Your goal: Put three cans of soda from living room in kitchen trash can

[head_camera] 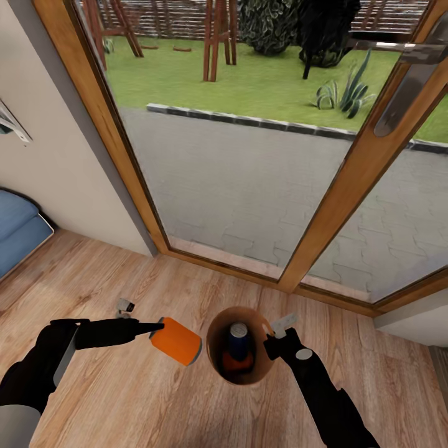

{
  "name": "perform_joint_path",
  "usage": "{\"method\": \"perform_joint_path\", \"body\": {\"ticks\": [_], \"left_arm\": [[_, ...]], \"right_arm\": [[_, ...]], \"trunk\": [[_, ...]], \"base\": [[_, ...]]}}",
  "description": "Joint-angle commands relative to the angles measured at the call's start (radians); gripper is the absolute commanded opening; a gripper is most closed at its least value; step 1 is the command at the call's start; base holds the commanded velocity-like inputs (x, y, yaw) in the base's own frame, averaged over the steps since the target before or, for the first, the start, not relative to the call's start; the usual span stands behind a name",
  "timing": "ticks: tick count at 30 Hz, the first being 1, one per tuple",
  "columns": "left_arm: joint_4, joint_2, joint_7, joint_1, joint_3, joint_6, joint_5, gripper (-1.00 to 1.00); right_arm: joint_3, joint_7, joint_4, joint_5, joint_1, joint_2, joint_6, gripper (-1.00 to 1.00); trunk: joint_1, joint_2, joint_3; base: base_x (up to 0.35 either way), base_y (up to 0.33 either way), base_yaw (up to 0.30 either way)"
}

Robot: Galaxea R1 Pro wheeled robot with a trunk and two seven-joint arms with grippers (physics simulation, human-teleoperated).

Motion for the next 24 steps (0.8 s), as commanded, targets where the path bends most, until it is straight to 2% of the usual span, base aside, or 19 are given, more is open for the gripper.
{"method": "perform_joint_path", "body": {"ticks": [1,5,17,19,20,22,24], "left_arm": [[0.000,0.000,-0.003,0.000,0.000,0.000,0.000,-1.00],[0.000,-0.001,-0.026,0.000,0.001,0.000,0.000,-1.00],[0.001,-0.006,-0.026,0.000,0.003,0.001,0.000,-1.00],[0.001,-0.012,-0.026,0.000,0.003,0.001,0.000,-1.00],[0.001,-0.029,-0.026,0.000,0.003,0.001,0.000,-1.00],[0.001,-0.039,-0.026,0.000,0.002,0.001,0.000,-1.00],[0.001,-0.071,-0.026,0.000,0.000,-0.001,-0.001,-1.00]], "right_arm": [[0.000,0.004,0.001,-0.009,0.000,0.000,-0.001,-1.00],[0.000,0.004,0.006,-0.009,0.000,0.000,-0.005,-1.00],[0.001,-0.009,0.038,-0.007,0.000,0.004,-0.023,-1.00],[0.001,-0.015,0.042,-0.006,0.000,0.005,-0.025,-1.00],[0.003,-0.018,0.043,-0.006,0.000,0.005,-0.027,-1.00],[0.004,-0.019,0.044,-0.006,0.000,0.006,-0.028,-1.00],[0.007,-0.022,0.045,-0.006,0.000,0.006,-0.028,-1.00]], "trunk": [[0.000,0.000,0.000],[0.000,0.000,0.000],[0.000,0.000,0.000],[0.000,0.000,0.000],[0.000,0.000,0.000],[0.000,0.000,0.000],[0.000,0.000,0.000]], "base": [[0.000,0.000,0.000],[0.000,0.000,0.000],[0.000,0.000,0.000],[0.000,0.000,0.000],[0.000,0.000,0.000],[0.000,0.000,0.000],[0.000,0.000,0.000]]}}
